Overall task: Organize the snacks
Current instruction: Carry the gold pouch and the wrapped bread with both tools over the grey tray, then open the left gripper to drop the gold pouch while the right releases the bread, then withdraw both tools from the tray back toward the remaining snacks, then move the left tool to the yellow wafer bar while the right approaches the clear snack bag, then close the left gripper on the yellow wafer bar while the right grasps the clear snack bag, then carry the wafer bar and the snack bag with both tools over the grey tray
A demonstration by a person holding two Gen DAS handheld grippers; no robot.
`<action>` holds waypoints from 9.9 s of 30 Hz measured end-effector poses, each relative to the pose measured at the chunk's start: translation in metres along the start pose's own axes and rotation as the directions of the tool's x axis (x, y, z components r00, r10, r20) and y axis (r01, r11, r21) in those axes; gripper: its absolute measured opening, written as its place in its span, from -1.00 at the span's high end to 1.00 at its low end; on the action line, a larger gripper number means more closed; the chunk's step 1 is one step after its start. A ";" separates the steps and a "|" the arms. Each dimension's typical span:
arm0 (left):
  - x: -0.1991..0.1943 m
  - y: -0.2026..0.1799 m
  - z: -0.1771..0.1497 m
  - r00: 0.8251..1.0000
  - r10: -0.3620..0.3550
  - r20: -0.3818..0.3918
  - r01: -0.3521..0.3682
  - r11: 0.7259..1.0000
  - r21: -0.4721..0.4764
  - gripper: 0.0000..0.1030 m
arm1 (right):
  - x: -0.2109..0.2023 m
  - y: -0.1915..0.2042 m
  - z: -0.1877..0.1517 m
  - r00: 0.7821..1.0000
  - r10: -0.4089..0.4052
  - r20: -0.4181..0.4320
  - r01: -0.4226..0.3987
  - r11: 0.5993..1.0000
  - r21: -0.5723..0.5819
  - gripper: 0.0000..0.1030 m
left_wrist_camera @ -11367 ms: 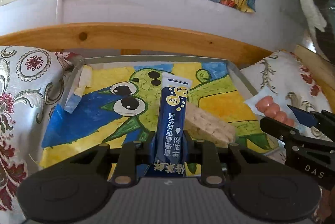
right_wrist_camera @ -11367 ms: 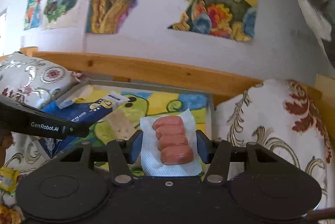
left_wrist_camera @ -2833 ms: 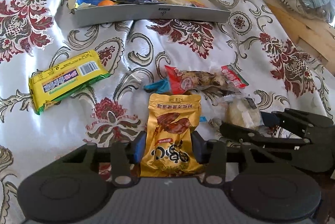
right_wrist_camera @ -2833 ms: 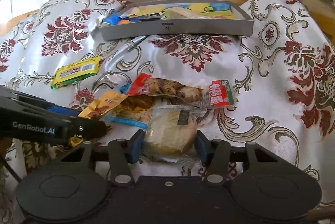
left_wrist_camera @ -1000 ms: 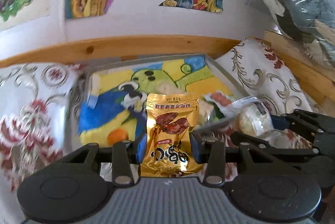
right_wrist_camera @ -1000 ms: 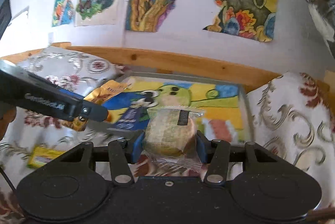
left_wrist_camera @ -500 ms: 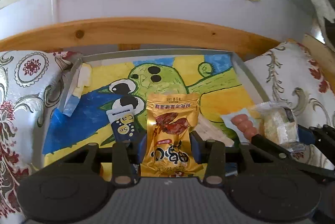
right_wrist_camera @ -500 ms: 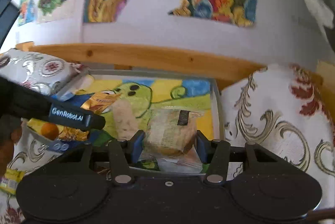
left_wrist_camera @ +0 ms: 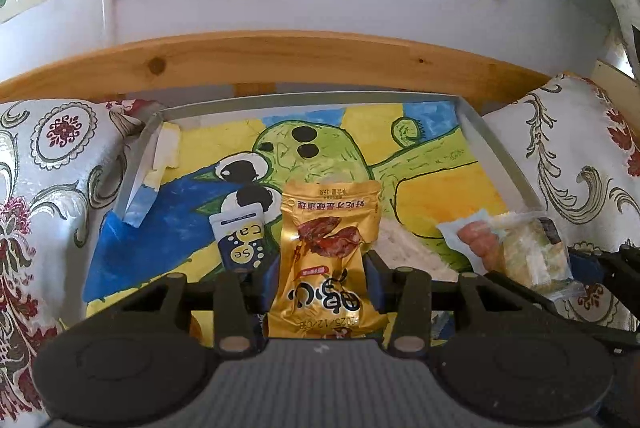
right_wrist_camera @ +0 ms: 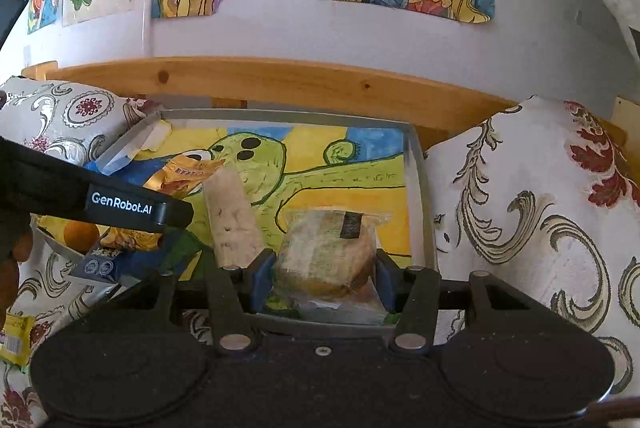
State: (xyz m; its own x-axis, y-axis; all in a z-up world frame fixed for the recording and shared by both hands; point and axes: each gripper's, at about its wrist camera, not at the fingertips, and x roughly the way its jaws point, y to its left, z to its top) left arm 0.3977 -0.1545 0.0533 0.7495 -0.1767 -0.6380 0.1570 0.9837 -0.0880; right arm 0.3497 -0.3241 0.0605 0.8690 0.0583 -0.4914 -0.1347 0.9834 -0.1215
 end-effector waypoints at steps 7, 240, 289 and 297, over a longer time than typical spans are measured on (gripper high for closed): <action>0.005 0.000 0.005 0.999 0.030 0.019 -0.030 1.000 0.000 0.07 | 0.002 -0.004 0.002 1.000 -0.014 0.014 0.014 1.000 0.004 -0.06; -0.134 0.086 -0.182 0.962 -0.070 -0.264 0.108 0.985 0.135 0.00 | -0.135 0.154 -0.162 0.946 0.315 -0.081 -0.308 0.947 0.094 -0.14; -0.162 0.096 -0.148 0.993 -0.075 -0.089 0.079 0.996 0.046 0.00 | -0.161 0.146 -0.153 0.953 0.292 0.084 -0.296 0.954 0.041 0.01; -0.162 0.097 -0.106 0.999 -0.053 -0.004 0.053 0.997 0.048 -0.01 | -0.155 0.134 -0.118 0.944 0.292 0.152 -0.296 0.955 -0.001 0.01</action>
State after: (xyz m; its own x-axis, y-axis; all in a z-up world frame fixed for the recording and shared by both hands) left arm 0.2235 -0.0270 0.0672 0.7374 -0.2287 -0.6356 0.2275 0.9700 -0.0852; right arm 0.1407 -0.2220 0.0186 0.8535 0.3687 -0.3682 -0.3862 0.9220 0.0281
